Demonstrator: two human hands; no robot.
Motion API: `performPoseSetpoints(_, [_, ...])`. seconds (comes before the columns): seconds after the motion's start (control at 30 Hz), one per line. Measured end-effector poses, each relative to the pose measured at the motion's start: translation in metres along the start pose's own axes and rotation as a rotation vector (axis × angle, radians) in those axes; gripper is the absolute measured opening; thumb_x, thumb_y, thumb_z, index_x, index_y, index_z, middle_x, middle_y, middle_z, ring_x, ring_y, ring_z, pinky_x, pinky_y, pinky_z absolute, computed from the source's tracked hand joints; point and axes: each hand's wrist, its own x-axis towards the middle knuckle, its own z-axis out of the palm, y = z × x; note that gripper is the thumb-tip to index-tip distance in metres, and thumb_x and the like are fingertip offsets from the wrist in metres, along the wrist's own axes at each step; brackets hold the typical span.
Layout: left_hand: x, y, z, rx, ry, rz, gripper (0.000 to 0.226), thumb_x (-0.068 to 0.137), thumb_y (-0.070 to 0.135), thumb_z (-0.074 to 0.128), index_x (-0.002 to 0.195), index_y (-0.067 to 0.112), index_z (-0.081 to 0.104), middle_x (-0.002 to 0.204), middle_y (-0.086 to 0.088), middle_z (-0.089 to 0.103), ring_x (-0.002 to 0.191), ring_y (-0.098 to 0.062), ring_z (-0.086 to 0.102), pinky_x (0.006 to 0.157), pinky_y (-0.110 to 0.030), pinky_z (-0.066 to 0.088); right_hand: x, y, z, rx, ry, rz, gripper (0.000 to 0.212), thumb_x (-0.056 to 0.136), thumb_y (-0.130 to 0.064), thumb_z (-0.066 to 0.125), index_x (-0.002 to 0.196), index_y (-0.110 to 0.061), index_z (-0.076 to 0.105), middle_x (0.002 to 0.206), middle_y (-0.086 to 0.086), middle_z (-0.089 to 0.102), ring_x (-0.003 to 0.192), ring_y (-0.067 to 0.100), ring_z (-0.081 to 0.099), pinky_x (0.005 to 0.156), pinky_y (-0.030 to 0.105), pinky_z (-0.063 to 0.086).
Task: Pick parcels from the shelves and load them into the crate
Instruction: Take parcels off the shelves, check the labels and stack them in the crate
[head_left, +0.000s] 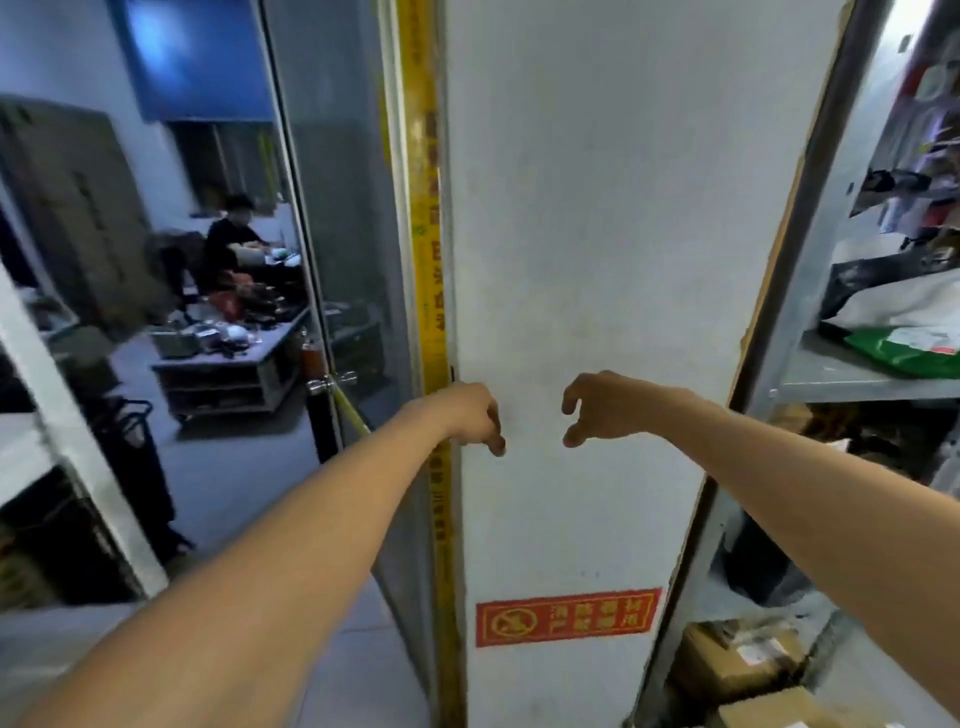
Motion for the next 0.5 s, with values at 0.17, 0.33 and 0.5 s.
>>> performPoseSetpoints(0.17, [-0.096, -0.103, -0.02, -0.021, 0.108, -0.263, 0.03, 0.079, 0.036, 0.075, 0.098, 0.012, 0.073, 0.098, -0.009, 0.069, 0.08, -0.022, 0.061, 0.063, -0.029, 0.047, 0.027, -0.103, 0.006, -0.012, -0.019, -0.306, 0.037, 0.09, -0.034, 0.065, 0.115, -0.007, 0.063, 0.118, 0.007, 0.061, 0.108, 0.027, 0.057, 0.085, 0.03, 0.044])
performPoseSetpoints(0.33, [-0.207, -0.172, -0.015, -0.112, 0.163, -0.593, 0.032, 0.084, 0.03, 0.073, 0.083, -0.002, 0.067, 0.081, -0.017, 0.064, 0.072, -0.026, 0.058, 0.065, -0.034, 0.047, 0.038, -0.216, 0.022, -0.015, -0.061, -0.612, 0.046, 0.082, -0.035, 0.073, 0.114, -0.004, 0.064, 0.113, 0.014, 0.066, 0.098, 0.028, 0.062, 0.081, 0.037, 0.049])
performPoseSetpoints(0.5, [-0.319, -0.198, 0.018, -0.206, 0.239, -0.902, 0.023, 0.08, 0.029, 0.074, 0.083, 0.006, 0.069, 0.087, -0.01, 0.067, 0.082, -0.025, 0.064, 0.073, -0.034, 0.05, 0.011, -0.322, 0.04, -0.009, -0.145, -0.899, 0.06, 0.087, -0.03, 0.07, 0.132, 0.004, 0.05, 0.129, 0.025, 0.055, 0.106, 0.042, 0.058, 0.089, 0.046, 0.05])
